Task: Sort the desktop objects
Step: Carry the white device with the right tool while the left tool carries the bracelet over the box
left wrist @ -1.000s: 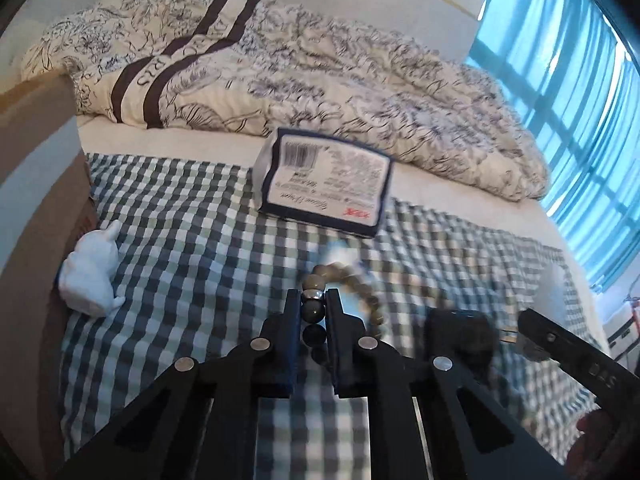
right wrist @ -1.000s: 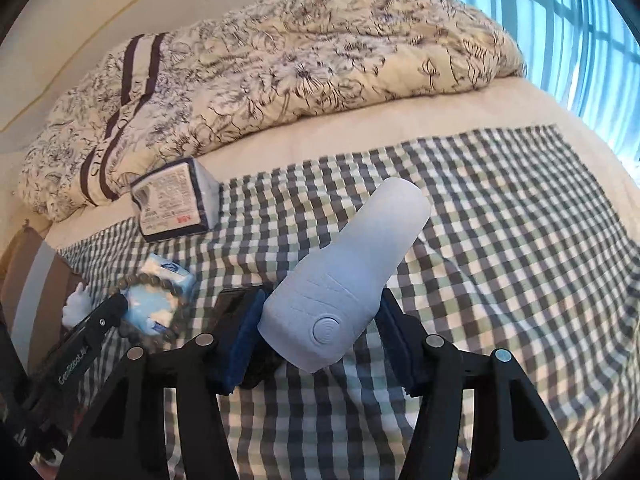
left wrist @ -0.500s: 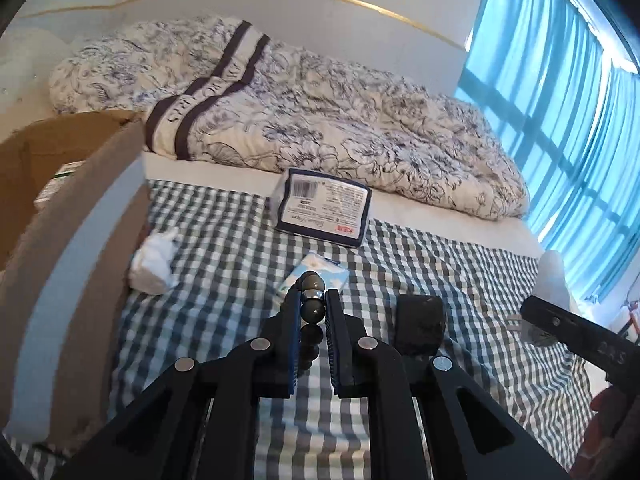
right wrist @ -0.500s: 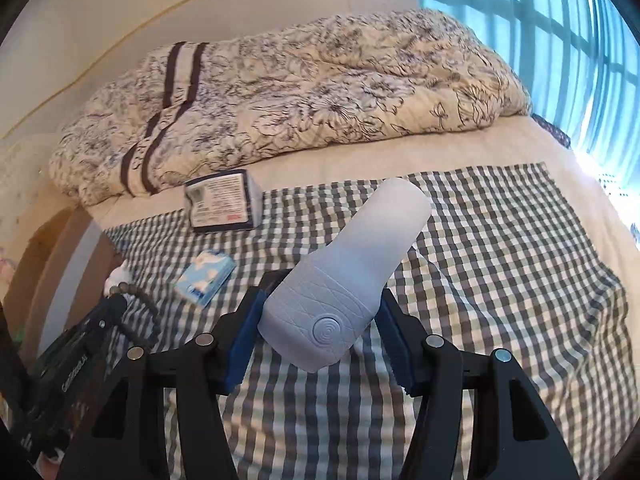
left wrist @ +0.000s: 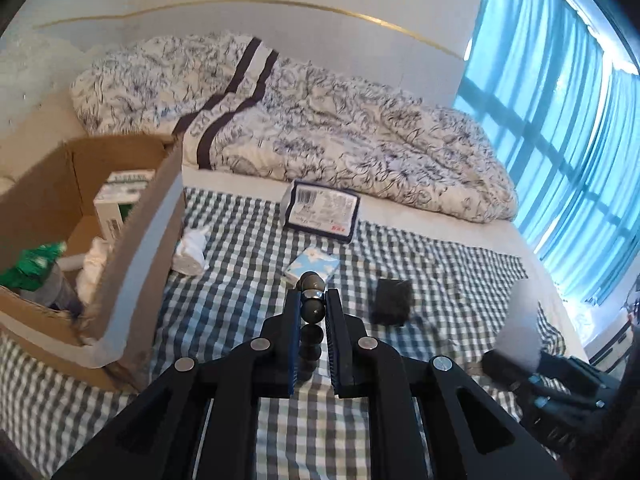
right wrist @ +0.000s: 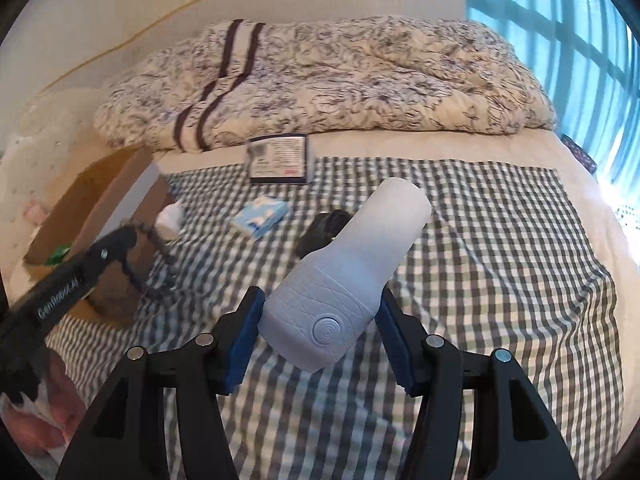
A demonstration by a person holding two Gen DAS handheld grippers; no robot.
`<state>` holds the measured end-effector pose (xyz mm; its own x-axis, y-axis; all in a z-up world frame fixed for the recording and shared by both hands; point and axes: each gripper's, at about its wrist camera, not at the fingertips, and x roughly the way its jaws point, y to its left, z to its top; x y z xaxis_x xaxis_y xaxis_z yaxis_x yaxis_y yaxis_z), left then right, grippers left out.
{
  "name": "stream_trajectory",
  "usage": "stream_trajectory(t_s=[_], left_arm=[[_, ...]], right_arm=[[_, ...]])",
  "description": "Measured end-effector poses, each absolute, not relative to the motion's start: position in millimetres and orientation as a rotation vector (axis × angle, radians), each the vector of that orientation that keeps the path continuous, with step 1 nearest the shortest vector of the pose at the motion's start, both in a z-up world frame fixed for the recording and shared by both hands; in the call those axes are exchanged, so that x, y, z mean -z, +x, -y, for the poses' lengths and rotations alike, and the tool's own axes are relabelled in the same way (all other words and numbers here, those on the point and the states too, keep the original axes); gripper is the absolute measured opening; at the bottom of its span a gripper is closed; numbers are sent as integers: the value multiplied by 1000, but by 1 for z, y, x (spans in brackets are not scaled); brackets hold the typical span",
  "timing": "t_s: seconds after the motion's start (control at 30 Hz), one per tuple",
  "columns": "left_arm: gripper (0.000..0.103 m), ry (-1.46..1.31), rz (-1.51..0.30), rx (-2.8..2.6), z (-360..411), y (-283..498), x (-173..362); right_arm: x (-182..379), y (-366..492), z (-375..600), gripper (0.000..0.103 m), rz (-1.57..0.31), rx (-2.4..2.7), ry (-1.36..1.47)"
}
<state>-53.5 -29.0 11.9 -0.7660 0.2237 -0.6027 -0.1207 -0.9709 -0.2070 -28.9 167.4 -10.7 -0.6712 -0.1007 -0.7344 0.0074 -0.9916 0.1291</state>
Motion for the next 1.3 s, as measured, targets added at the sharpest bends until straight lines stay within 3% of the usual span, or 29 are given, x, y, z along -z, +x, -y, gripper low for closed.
stream_trajectory(t_s=[0.7,1.3], left_arm=[[12,-977,245,-2884,47,-3,-64],[12,-997,314,-2990,176,-24,-105]], right_arm=[[-29,13,-138,57,158,2656,1049],[-63,-20,-24,57,134,2560,975]])
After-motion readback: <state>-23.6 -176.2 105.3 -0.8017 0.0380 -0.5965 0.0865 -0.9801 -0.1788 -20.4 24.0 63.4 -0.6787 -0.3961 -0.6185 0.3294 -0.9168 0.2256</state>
